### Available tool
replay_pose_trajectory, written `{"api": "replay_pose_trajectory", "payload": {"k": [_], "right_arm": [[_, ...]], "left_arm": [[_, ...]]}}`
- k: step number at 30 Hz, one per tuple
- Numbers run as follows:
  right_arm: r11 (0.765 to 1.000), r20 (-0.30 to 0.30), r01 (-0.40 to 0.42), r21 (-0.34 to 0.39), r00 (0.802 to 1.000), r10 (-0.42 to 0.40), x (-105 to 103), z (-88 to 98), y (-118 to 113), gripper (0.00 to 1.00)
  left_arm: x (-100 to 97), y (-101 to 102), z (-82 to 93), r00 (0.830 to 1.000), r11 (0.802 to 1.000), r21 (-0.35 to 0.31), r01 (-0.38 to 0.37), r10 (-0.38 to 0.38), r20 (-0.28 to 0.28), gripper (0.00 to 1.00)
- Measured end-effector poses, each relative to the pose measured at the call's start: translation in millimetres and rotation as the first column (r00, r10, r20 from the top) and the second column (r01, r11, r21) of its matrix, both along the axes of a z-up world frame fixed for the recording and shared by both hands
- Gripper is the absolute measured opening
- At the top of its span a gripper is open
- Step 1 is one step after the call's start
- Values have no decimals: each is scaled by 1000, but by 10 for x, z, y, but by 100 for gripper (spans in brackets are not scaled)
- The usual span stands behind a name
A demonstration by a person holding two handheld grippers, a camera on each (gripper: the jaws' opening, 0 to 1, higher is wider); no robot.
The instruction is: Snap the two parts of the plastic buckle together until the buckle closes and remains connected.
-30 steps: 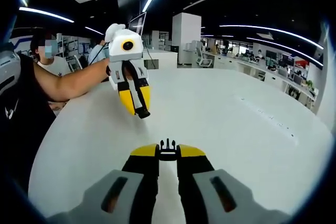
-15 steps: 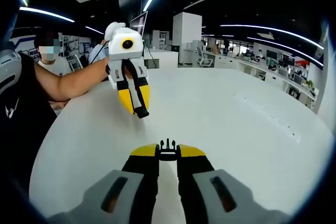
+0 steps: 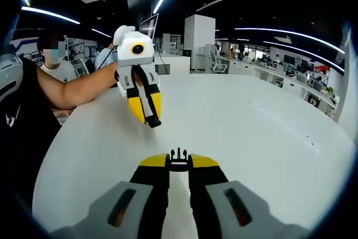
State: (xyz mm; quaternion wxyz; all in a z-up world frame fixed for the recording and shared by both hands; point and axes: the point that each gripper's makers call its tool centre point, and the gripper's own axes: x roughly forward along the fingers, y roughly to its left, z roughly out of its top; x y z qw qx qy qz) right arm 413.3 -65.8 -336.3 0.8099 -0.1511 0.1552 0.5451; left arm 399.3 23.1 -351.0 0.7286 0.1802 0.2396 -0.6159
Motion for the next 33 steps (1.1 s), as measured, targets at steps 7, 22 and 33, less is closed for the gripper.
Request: {"api": "replay_pose_trajectory", "payload": {"k": [7,22,33], "right_arm": [[1000,1,6,-1,1000,-6,3,9,-10,12],[1000,-5,0,1,1000,0,-41,13,11,12],[1000,-4,-5,-3,1000,5,-71,16,31,12]], "left_arm": [[-16,-17,-1,1000,1000,6,7,-7,0,11],[-48,-1,18,1000,1000,-1,7,-7,1,11],[-109,-22,0,1000,1000,8,21,-20,-7,11]]}}
